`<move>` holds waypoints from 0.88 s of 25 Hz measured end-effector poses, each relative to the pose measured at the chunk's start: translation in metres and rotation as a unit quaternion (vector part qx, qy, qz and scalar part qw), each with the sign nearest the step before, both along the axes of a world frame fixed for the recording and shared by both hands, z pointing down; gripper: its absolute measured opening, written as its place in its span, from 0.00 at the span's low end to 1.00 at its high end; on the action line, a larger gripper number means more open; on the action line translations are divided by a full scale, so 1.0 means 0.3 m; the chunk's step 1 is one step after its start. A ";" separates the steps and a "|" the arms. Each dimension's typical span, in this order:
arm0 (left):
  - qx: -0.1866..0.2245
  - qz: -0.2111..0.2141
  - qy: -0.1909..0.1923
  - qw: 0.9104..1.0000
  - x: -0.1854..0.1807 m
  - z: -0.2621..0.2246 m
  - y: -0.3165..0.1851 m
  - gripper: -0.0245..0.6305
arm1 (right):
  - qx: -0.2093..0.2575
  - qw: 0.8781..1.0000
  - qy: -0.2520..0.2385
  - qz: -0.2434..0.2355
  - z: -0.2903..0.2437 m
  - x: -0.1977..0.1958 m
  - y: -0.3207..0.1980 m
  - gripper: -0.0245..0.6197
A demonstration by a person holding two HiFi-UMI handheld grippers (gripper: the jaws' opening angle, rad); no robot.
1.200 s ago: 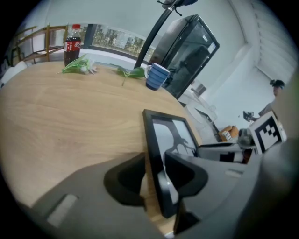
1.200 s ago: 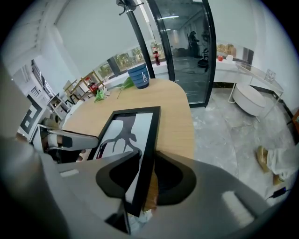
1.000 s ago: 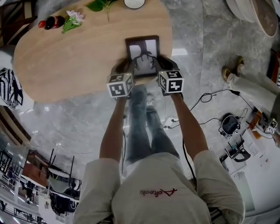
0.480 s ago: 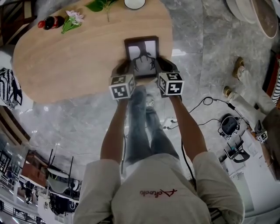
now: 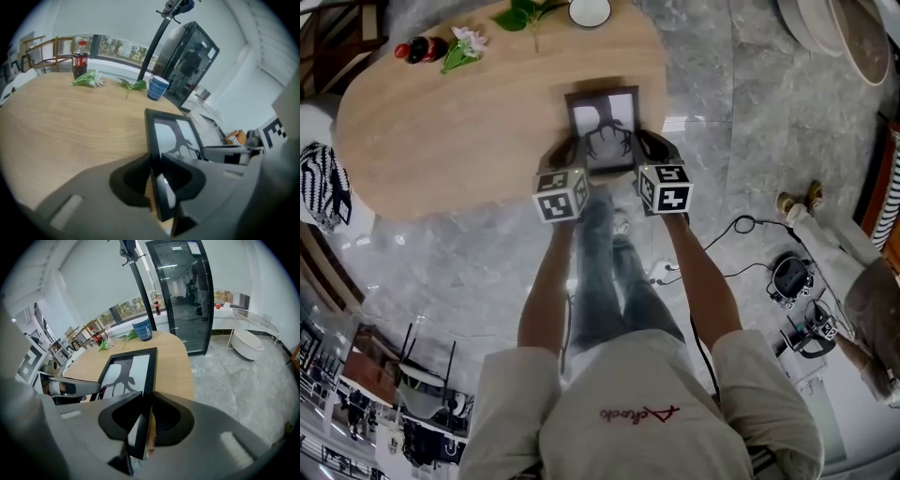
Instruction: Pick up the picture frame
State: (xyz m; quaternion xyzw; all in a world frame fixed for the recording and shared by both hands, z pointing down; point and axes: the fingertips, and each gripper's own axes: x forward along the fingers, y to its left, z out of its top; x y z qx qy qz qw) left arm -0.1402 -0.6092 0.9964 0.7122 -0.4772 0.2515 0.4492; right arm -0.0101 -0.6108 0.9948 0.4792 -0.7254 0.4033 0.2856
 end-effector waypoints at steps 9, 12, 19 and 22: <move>0.049 -0.015 -0.001 0.999 -0.001 -0.233 -0.002 0.15 | 0.056 0.998 -0.003 -0.004 -0.235 -0.001 -0.007 0.15; 0.068 -0.018 -0.004 0.997 -0.005 -0.336 0.009 0.15 | 0.080 0.997 0.000 -0.008 -0.340 -0.004 0.000 0.15; 0.115 -0.025 -0.001 0.993 0.030 -0.574 0.080 0.15 | 0.130 0.992 0.002 -0.003 -0.582 0.031 0.076 0.15; 0.134 -0.023 0.000 0.991 0.052 -0.664 0.106 0.15 | 0.148 0.989 0.002 0.005 -0.670 0.055 0.114 0.15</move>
